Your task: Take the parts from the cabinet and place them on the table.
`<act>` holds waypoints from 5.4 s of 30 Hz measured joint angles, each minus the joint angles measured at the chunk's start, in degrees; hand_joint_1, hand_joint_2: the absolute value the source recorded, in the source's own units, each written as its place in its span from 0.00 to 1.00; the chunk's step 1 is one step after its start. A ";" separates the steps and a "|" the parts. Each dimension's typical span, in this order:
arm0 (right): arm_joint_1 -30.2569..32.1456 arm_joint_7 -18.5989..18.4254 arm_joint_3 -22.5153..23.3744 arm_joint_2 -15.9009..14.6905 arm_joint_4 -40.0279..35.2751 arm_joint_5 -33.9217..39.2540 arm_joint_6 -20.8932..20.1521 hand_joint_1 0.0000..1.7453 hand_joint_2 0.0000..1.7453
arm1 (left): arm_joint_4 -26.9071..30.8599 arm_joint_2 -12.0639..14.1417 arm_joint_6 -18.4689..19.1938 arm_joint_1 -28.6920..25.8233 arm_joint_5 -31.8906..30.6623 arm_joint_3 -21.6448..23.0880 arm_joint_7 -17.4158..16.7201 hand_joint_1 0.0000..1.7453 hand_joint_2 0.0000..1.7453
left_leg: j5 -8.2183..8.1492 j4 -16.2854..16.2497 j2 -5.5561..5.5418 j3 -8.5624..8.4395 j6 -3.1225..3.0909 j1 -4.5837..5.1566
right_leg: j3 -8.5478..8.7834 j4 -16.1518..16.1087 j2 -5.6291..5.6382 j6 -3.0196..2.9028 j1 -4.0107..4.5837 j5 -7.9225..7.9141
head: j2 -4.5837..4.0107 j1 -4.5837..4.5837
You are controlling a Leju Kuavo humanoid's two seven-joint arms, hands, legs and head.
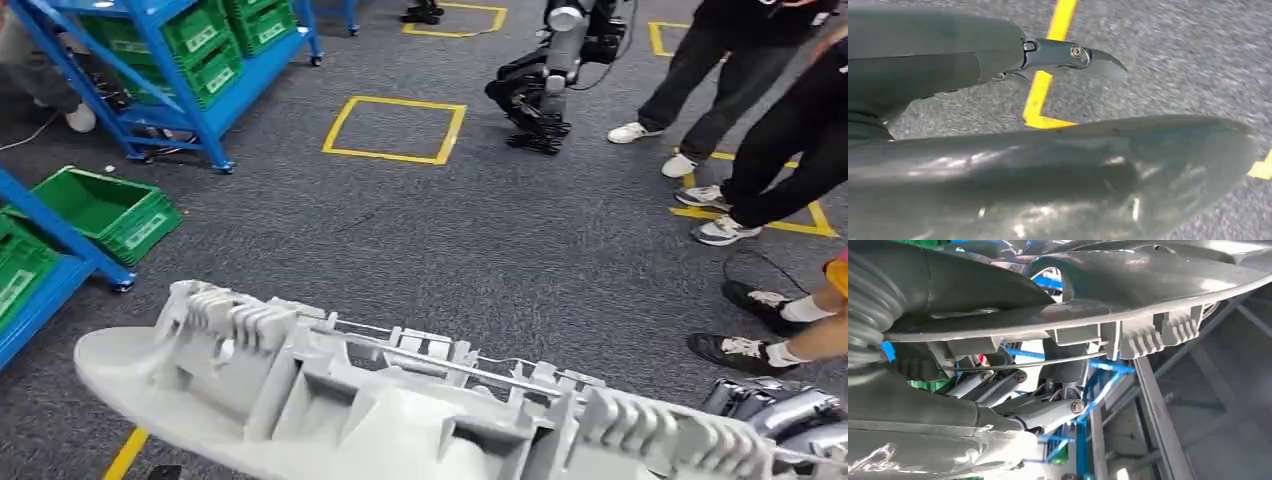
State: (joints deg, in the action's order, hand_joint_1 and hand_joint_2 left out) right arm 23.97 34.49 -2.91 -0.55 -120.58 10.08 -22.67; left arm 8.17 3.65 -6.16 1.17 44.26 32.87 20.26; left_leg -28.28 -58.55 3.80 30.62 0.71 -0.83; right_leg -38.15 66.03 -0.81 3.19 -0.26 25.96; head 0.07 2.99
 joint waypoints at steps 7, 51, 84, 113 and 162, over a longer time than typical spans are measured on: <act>3.06 0.50 -0.07 0.00 -1.90 -2.63 0.11 1.00 1.00 | 0.07 -0.46 0.59 0.19 0.00 0.02 -0.57 0.00 0.00 | -1.24 0.28 0.74 -1.28 2.20 0.13 | 3.49 -6.80 0.03 -2.16 0.43 -1.47 | 0.00 -0.11; 0.26 3.22 -5.38 -0.65 2.71 -4.44 7.19 1.00 1.00 | 0.07 2.43 0.48 0.53 2.23 2.16 0.37 0.00 0.00 | 1.56 0.45 -6.83 1.59 1.63 -0.28 | 3.02 -6.92 9.48 -0.79 -0.31 -1.47 | -0.02 -0.87; -1.21 -1.77 -10.84 -3.69 1.05 -2.65 10.86 1.00 1.00 | 0.11 -0.83 -0.59 1.15 0.94 6.25 -2.60 0.00 0.00 | 1.39 0.89 -5.03 1.30 0.30 -0.40 | 2.05 -4.04 3.72 -0.40 0.07 0.56 | 0.00 -0.63; -4.07 -3.19 -13.59 -4.52 1.07 -2.21 9.35 1.00 1.00 | 0.15 -1.94 -0.22 1.66 2.47 6.71 -2.17 0.00 0.00 | 1.57 0.97 -6.46 1.66 0.91 -0.69 | 2.55 -6.75 9.23 -0.26 -0.68 -1.55 | 0.00 -1.57; -5.92 -3.17 -14.51 -5.20 2.27 -3.06 10.10 1.00 1.00 | 0.20 -1.99 1.57 1.97 3.72 8.11 -2.03 0.00 0.00 | -4.00 -4.73 -2.63 2.38 2.57 0.23 | 4.03 -7.13 0.53 -2.80 -0.41 -0.72 | -0.02 -0.98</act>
State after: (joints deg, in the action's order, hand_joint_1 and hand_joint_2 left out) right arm 18.05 31.32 -17.42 -5.75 -118.31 7.02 -12.57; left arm 8.37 1.66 -4.59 3.14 47.98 40.98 18.23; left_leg -32.28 -63.28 1.17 33.00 3.28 -0.60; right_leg -34.11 58.89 -0.28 0.39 -0.66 25.24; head 0.04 2.01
